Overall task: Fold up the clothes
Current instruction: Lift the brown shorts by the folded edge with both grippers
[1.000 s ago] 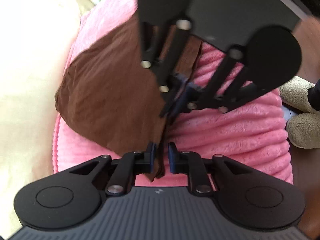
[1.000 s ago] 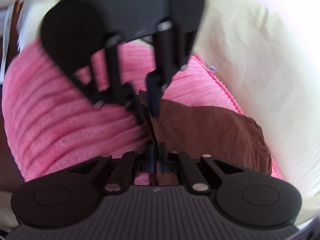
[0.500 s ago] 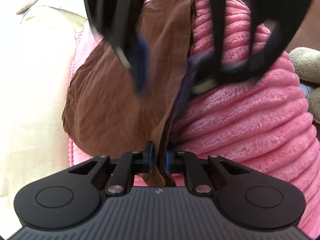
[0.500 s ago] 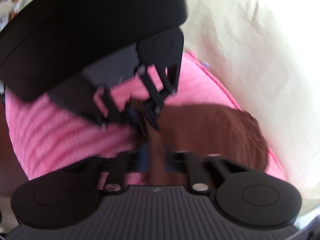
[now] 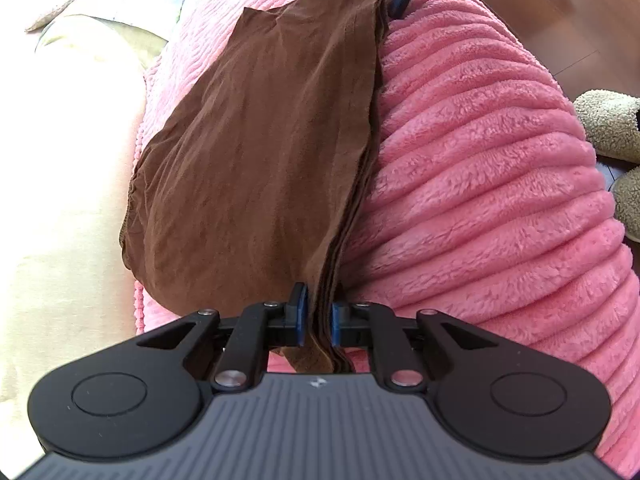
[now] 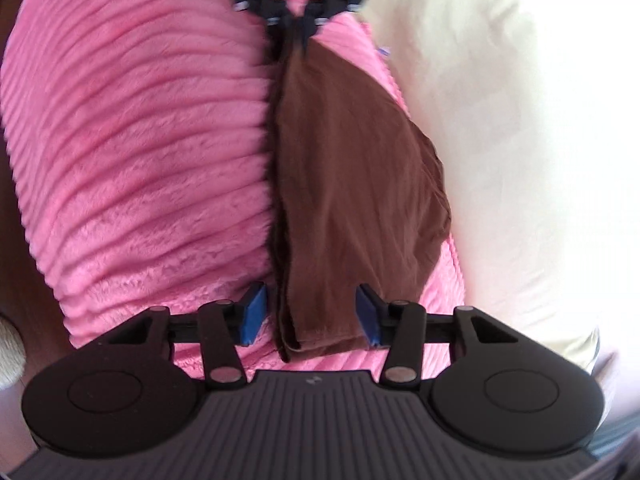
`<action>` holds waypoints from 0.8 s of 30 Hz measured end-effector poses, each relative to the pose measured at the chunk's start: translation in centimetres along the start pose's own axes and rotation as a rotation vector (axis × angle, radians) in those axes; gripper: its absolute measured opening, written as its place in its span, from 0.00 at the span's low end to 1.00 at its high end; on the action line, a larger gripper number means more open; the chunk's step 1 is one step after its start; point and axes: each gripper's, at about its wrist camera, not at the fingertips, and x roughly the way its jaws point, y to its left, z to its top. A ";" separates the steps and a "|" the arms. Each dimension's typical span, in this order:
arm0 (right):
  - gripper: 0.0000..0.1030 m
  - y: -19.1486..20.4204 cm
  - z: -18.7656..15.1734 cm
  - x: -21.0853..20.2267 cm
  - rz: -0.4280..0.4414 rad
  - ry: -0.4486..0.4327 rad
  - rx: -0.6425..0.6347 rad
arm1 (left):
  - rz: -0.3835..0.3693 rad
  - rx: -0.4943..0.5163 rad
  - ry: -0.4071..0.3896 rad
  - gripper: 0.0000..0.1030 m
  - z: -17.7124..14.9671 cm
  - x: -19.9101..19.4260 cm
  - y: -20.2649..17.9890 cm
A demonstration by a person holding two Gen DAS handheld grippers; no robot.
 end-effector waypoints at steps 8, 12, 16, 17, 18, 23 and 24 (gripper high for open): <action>0.02 -5.1 -0.8 0.0 0.260 -0.018 0.117 | -0.175 -0.083 0.010 0.04 -0.3 -1.3 3.7; 0.02 -13.3 -1.2 0.1 0.548 -0.001 0.250 | -0.331 -0.099 0.016 0.04 0.3 -3.0 8.7; 0.02 -20.9 -2.0 1.9 0.683 0.007 0.395 | -0.384 -0.091 0.024 0.04 0.4 -5.2 12.9; 0.02 -22.4 -2.0 2.5 0.708 0.009 0.412 | -0.385 -0.101 0.026 0.05 0.4 -5.2 14.2; 0.02 -23.7 -2.1 3.1 0.726 0.010 0.425 | -0.385 -0.111 0.029 0.05 0.5 -5.1 15.5; 0.02 -30.0 -5.0 8.6 0.751 0.002 0.502 | -0.352 -0.200 0.065 0.06 1.3 -2.2 23.6; 0.02 -31.6 -5.6 10.3 0.755 0.005 0.522 | -0.349 -0.216 0.075 0.06 1.4 -1.1 24.6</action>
